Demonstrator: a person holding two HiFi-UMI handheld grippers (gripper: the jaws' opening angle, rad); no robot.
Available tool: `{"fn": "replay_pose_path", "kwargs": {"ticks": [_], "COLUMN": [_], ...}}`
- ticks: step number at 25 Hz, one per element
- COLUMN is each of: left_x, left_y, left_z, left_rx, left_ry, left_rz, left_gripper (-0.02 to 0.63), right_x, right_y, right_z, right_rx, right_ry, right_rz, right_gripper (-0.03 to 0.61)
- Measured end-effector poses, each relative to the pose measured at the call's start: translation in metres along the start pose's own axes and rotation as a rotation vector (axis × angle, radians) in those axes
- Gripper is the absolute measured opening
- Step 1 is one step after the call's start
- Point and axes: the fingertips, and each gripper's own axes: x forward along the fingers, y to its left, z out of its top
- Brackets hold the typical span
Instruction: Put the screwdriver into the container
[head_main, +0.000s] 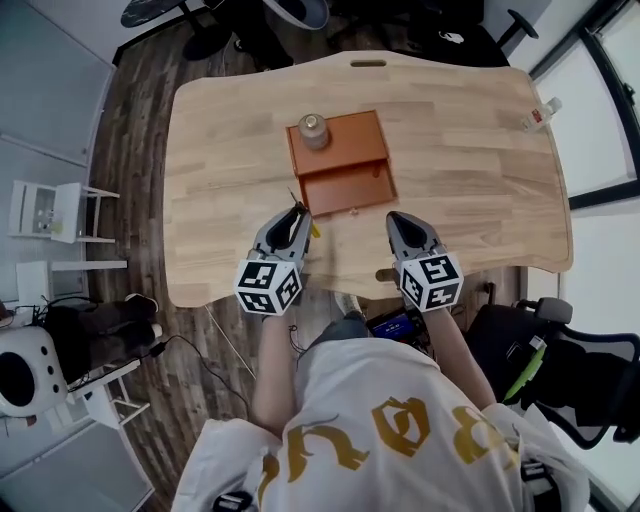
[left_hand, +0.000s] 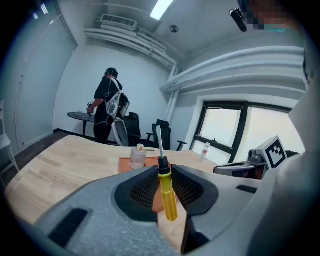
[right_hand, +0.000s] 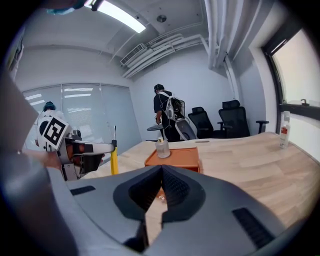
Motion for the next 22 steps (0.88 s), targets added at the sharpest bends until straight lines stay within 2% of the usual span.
{"fn": "replay_pose_path", "kwargs": {"ticks": [5,13,22], "left_x": [0.024,0.048,0.047], "left_y": [0.022,0.022,0.036], "left_z": [0.002,0.013,0.033], "left_rx": [-0.016,-0.002,0.029], "left_ry": [0.021,0.017,-0.015], "left_rz": [-0.037,-0.077,-0.028], "left_gripper": [0.081,0.083,0.083], "right_x": [0.018,0.017,0.039], "right_y": [-0.010,-0.025,-0.019], "right_z": [-0.004,-0.001,0.019], "right_rx": [0.011,0.025,0.018], "right_ry": [0.035,0.033,-0.018], "right_rz": [-0.046,-0.094,-0.031], "right_gripper": [0.011,0.011,0.011]}}
